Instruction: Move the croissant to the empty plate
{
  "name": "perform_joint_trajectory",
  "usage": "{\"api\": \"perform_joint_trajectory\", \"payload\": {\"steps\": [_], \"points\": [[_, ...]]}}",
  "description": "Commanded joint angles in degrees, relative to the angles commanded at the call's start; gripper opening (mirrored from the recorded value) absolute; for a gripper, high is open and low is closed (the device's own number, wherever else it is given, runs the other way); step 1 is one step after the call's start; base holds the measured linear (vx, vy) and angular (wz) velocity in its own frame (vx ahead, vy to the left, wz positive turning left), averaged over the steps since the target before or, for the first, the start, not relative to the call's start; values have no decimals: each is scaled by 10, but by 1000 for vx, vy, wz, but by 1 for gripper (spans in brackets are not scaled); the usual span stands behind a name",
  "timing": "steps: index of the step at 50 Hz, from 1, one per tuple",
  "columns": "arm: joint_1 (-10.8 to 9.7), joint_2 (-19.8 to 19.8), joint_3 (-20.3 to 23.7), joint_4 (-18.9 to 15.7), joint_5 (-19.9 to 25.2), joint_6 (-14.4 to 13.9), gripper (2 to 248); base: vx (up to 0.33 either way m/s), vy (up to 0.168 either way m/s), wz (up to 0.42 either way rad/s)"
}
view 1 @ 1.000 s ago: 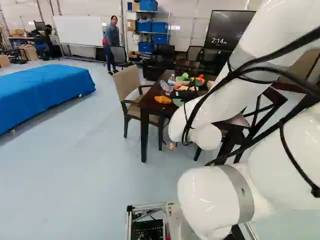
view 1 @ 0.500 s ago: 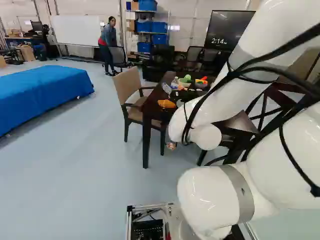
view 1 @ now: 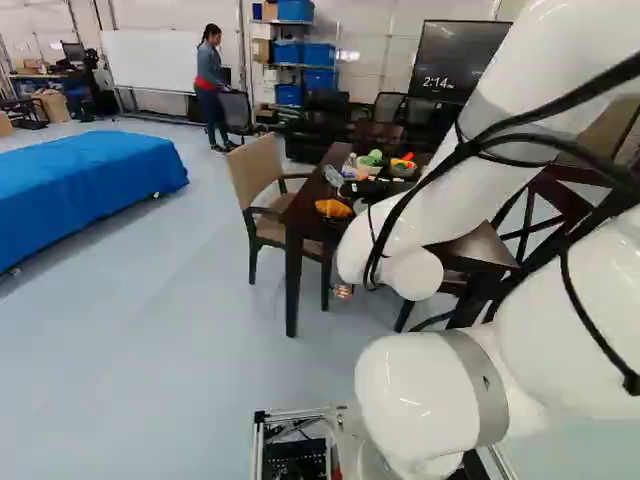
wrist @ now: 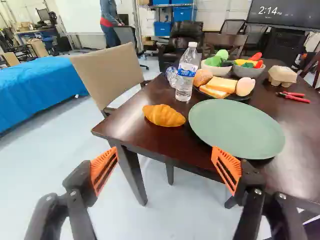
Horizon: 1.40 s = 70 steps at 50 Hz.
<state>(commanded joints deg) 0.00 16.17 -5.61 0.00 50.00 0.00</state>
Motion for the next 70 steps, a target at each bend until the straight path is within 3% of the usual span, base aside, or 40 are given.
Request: {"api": "perform_joint_trajectory", "payload": {"steps": [30,70], "points": [[-4,-46,-84,0,-5,0,247,0,0,0],[-3,-118,-207,0,-109,0,247,0,0,0]]}}
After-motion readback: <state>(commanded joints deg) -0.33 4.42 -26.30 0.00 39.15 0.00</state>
